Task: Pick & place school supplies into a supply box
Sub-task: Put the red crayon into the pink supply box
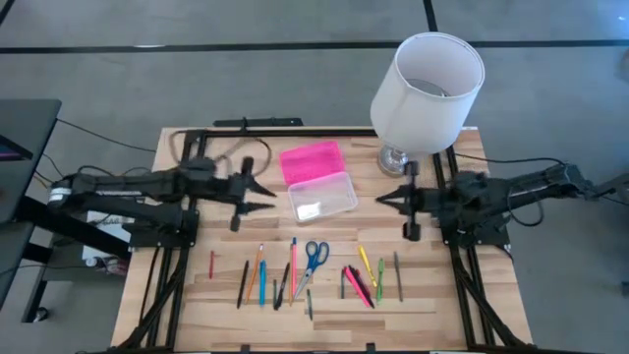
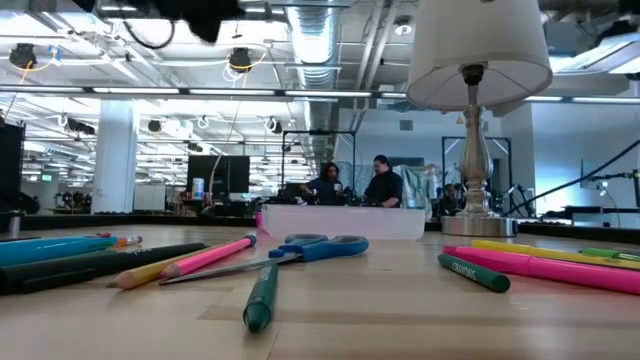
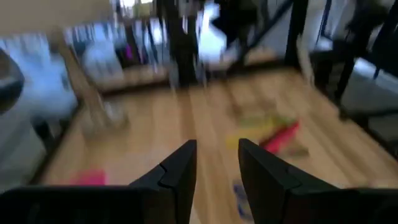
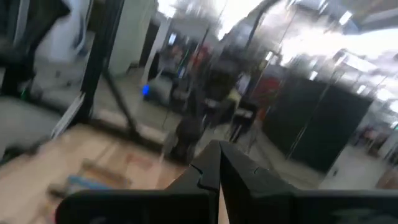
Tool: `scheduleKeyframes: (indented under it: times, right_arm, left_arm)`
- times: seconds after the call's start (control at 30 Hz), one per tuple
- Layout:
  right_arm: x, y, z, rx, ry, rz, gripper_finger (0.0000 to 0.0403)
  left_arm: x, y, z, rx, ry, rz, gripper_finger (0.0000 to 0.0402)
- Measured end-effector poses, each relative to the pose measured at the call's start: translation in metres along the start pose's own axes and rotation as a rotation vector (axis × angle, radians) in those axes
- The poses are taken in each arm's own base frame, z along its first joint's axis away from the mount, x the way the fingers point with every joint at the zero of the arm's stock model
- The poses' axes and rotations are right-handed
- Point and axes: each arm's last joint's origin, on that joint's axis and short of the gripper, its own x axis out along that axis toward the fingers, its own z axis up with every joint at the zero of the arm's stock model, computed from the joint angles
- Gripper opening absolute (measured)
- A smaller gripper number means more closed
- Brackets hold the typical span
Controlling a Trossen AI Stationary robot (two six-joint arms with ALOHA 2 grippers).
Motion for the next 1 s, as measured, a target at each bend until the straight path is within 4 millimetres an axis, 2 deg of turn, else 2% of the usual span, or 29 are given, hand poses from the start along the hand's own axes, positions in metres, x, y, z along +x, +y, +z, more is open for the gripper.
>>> scheduleKeyframes:
  times: [0.2,0.53,0.8,1.0]
  right_arm:
    - [0.021,0.01,-0.017,-0.007,0.094,0.029,0.0]
    - [0.043,0.023,-0.043,0.039,0.235,0.045,0.0]
    - [0.057,0.033,-0.06,0.035,0.284,0.066,0.0]
    - [0.064,0.038,-0.069,0.031,0.311,0.078,0.0]
  left_arm:
    - [0.014,-0.022,-0.024,-0.195,0.289,0.101,0.0114]
    - [-0.003,-0.059,-0.051,-0.597,0.568,0.306,0.0114]
    - [-0.006,-0.084,-0.072,-0.845,0.778,0.44,0.0114]
    - [-0.003,-0.105,-0.095,-1.01,1.082,0.552,0.0114]
